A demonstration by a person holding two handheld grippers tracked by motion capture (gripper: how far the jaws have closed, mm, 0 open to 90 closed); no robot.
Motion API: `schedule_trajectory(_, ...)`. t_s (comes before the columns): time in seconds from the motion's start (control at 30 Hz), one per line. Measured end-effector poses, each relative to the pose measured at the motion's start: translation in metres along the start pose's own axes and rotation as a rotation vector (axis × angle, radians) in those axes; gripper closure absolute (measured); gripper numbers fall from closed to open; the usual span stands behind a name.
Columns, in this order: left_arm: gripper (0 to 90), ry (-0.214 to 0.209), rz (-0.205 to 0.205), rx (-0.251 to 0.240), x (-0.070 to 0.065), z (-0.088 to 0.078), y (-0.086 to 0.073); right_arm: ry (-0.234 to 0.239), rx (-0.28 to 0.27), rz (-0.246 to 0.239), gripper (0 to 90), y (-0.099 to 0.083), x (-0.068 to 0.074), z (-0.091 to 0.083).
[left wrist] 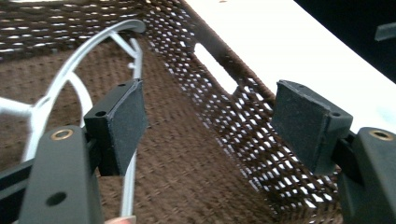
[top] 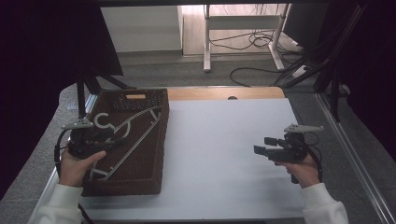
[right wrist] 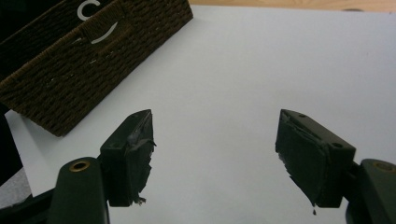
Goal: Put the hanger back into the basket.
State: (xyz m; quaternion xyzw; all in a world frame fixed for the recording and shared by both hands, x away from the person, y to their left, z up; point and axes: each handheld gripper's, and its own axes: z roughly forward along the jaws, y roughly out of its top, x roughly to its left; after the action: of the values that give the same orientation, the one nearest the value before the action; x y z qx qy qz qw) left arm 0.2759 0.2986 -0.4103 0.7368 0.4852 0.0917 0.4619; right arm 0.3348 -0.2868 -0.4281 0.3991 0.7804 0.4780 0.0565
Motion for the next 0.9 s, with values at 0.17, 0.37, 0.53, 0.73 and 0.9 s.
schedule_trajectory(0.17, 26.2, -0.006, 0.011, 0.016, -0.011, 0.012, 0.001, -0.002, -0.01, -0.006, 28.2, 0.004, 0.001, 0.003)
schedule_trajectory(0.37, 25.6, -0.014, 0.018, 0.015, -0.021, 0.021, -0.004, -0.016, -0.005, 0.002, 27.7, 0.001, -0.002, 0.003)
schedule_trajectory(0.53, 25.4, -0.023, 0.019, 0.019, -0.025, 0.022, -0.009, -0.024, -0.015, -0.005, 27.6, 0.0, -0.003, -0.001)
schedule_trajectory(0.73, 25.4, -0.025, 0.035, 0.024, -0.028, 0.024, -0.009, -0.026, -0.021, -0.015, 27.3, -0.001, -0.003, -0.004)
schedule_trajectory(0.9, 25.0, -0.03, 0.042, 0.027, -0.03, 0.027, -0.011, -0.035, -0.024, -0.036, 26.4, -0.003, 0.0, -0.003)
